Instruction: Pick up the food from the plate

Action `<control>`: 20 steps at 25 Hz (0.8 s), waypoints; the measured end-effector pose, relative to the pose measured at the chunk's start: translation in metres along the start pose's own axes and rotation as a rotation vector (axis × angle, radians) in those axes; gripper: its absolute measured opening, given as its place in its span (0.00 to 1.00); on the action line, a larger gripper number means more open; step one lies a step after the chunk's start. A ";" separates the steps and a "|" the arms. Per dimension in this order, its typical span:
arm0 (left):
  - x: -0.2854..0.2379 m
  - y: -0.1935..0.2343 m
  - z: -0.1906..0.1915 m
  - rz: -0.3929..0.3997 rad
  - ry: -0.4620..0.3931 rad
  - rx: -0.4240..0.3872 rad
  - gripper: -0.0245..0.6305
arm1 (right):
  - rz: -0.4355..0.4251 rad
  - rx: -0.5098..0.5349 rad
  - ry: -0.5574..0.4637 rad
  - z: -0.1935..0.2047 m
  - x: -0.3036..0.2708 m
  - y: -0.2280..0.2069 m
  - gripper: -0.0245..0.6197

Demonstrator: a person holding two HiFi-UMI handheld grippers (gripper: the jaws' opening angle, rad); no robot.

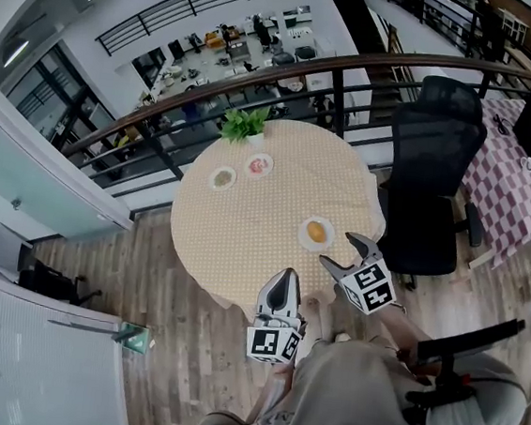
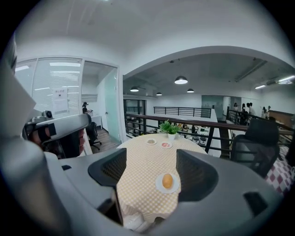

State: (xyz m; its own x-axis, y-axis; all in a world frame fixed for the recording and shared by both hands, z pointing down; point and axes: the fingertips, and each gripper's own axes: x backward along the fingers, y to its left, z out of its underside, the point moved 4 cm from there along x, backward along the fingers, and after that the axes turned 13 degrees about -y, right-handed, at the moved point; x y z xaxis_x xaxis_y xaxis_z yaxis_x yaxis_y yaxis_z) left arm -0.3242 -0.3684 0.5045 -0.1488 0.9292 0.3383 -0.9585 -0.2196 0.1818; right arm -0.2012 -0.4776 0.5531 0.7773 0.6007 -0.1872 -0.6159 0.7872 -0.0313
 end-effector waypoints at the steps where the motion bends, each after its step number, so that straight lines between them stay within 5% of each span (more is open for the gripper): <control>1: 0.001 -0.001 0.000 0.003 -0.001 -0.002 0.05 | -0.001 -0.002 0.019 0.004 -0.004 -0.001 0.54; 20: 0.020 0.011 -0.001 -0.067 -0.014 0.017 0.05 | -0.047 0.031 0.395 0.098 -0.113 -0.020 0.54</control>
State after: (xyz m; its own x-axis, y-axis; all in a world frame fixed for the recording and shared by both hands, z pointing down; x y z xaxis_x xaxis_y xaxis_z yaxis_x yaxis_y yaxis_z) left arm -0.3377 -0.3515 0.5121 -0.0805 0.9377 0.3380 -0.9619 -0.1619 0.2201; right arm -0.2642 -0.5483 0.6710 0.6914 0.4691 -0.5494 -0.5723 0.8198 -0.0202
